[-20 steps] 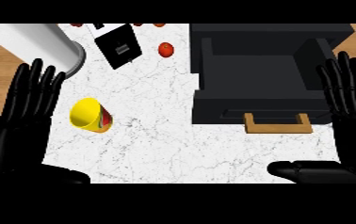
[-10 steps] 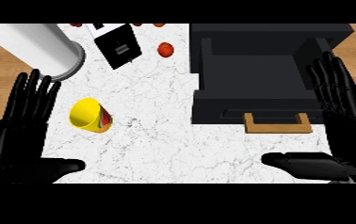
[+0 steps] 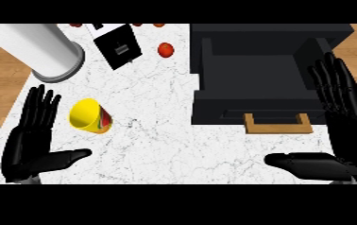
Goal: Pick up the cup, place it into the drawer and close the drawer
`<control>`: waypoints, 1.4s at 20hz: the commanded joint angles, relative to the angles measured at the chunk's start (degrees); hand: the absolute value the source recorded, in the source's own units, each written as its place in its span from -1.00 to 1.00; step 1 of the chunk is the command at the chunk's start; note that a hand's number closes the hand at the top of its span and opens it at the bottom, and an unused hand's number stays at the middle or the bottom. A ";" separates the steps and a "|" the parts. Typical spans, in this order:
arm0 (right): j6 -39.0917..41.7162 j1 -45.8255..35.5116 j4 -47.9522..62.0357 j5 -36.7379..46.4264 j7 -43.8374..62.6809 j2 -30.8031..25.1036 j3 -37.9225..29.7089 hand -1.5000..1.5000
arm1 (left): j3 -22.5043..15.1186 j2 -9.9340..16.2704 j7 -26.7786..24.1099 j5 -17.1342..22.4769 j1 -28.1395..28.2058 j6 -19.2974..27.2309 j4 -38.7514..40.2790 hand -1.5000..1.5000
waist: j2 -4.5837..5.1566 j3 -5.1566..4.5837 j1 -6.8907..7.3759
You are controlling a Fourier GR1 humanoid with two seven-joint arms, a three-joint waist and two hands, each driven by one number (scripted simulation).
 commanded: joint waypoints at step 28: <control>5.60 -2.50 8.77 -2.56 -6.63 -1.13 -5.22 -1.00 | 10.12 11.51 -46.61 -6.96 -24.50 -5.40 76.73 -1.00 | 0.33 -0.10 -0.77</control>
